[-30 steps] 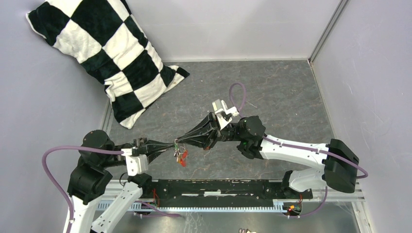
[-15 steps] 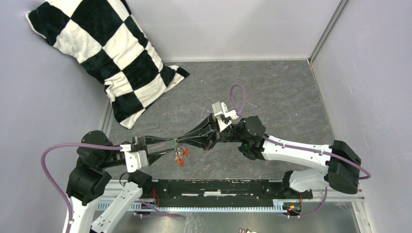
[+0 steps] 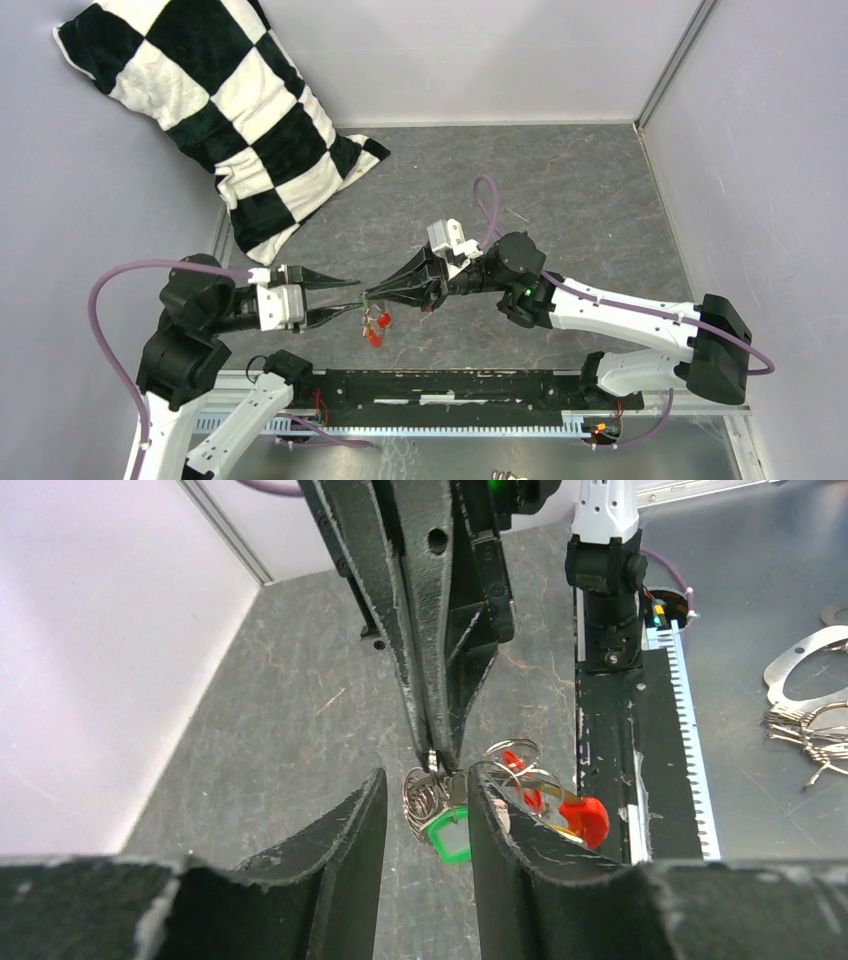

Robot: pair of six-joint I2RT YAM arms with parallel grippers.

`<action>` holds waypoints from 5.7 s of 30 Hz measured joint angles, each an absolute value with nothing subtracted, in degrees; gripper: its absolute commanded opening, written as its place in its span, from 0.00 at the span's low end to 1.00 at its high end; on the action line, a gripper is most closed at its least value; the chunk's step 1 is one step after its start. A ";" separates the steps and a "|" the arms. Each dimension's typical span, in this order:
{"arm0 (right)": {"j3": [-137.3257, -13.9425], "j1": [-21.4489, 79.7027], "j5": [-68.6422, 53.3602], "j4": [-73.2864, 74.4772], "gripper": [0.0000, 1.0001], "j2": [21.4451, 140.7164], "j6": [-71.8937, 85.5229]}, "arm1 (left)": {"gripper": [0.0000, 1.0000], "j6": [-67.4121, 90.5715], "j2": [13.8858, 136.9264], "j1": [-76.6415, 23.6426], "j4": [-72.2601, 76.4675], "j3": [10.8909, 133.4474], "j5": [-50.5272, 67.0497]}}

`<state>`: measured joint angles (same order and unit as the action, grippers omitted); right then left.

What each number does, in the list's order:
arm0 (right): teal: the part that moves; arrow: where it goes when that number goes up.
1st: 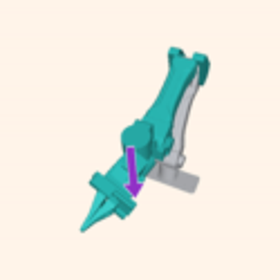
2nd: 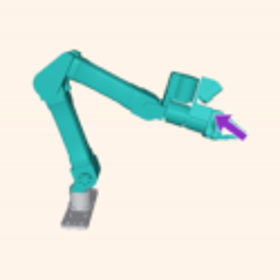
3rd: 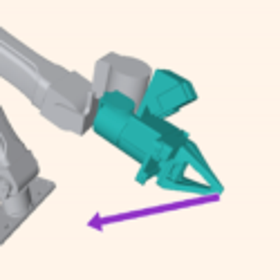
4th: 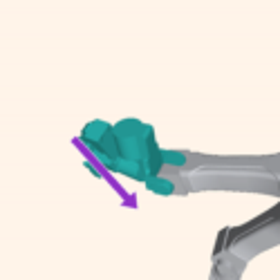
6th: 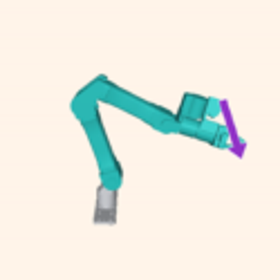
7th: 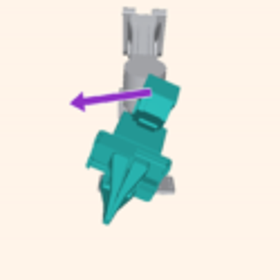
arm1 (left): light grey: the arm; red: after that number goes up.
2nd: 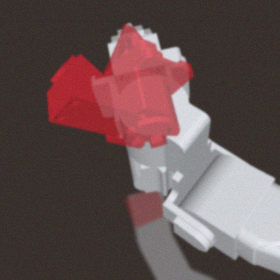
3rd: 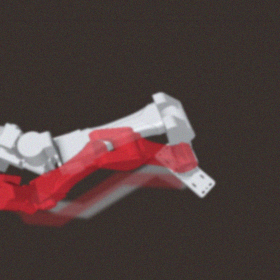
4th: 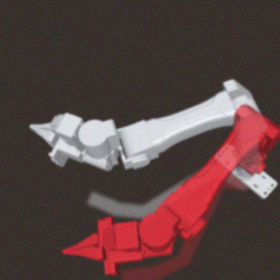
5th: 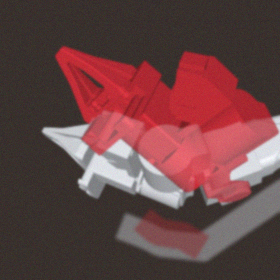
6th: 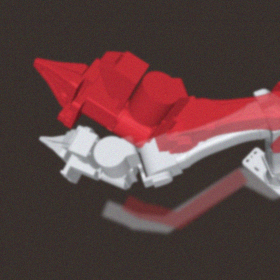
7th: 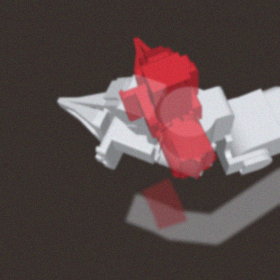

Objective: Put the keys on the keyring

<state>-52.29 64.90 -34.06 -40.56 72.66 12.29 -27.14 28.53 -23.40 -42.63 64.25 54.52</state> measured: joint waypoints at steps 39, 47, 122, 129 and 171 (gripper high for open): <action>-53.01 66.02 -32.34 -42.83 0.00 71.29 9.76 | 0.25 -20.45 30.30 -23.40 -40.32 62.83 56.62; -53.01 66.02 -32.34 -42.83 0.00 71.29 9.80 | 0.27 -18.76 29.50 -23.40 -38.81 62.63 56.47; -100.18 70.02 -23.33 37.54 0.27 88.88 -22.55 | 0.02 -31.38 32.23 -23.40 -50.92 60.69 47.09; -100.18 70.02 -23.42 38.83 0.18 89.01 -22.79 | 0.02 -31.38 32.18 -23.40 -50.92 60.69 47.11; -44.53 63.64 -29.28 -59.46 0.01 70.91 20.43 | 0.39 -31.48 30.68 -23.40 -50.35 66.39 50.06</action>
<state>-44.53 63.64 -29.28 -59.46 70.91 20.43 -31.48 30.68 -23.40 -50.35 66.39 50.06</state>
